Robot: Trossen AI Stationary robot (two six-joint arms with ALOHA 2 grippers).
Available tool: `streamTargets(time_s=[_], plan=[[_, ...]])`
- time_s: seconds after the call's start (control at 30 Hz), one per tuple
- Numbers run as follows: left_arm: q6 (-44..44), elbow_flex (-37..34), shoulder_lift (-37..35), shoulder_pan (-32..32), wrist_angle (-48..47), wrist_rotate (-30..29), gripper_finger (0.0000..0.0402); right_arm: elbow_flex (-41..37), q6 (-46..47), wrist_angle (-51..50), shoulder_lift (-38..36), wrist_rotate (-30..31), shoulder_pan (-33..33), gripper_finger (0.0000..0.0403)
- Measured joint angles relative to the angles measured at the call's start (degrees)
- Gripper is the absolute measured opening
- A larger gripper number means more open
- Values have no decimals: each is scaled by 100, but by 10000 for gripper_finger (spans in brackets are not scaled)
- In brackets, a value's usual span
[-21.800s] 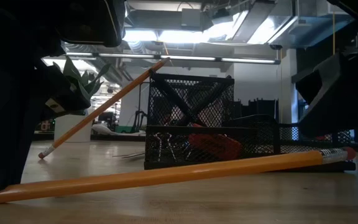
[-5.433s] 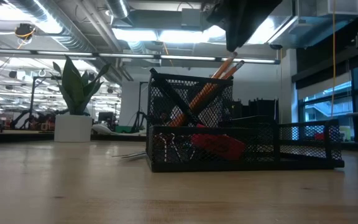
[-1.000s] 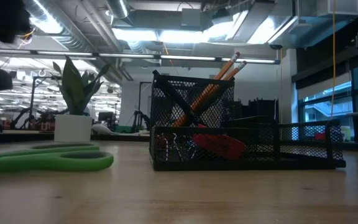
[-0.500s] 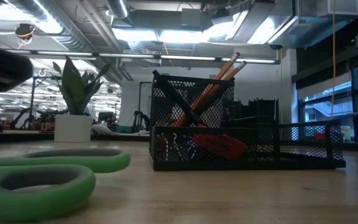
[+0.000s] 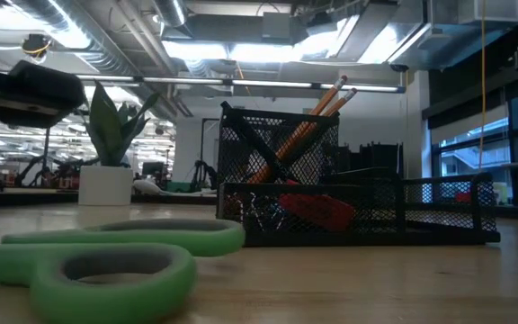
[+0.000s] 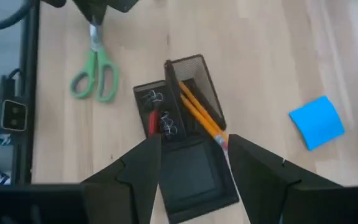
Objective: Pick and place office supplies into organizer
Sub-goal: Put the scissors into the desk organizer
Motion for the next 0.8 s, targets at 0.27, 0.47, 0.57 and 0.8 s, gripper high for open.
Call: streamTargets(time_s=[0.27,0.47,0.57,0.8], plan=[[31,1,38,131,123,-148,54,-990,2170,649,-92,158,651,188],[31,30,204,140,380,-151,35,-2235,4199,1893,-108,155,1098,188],[51,33,221,140,482,-148,26,-2837,4990,2997,-108,143,1296,188],[307,35,221,140,507,-128,19,-4229,5748,6255,-81,1008,1530,188]])
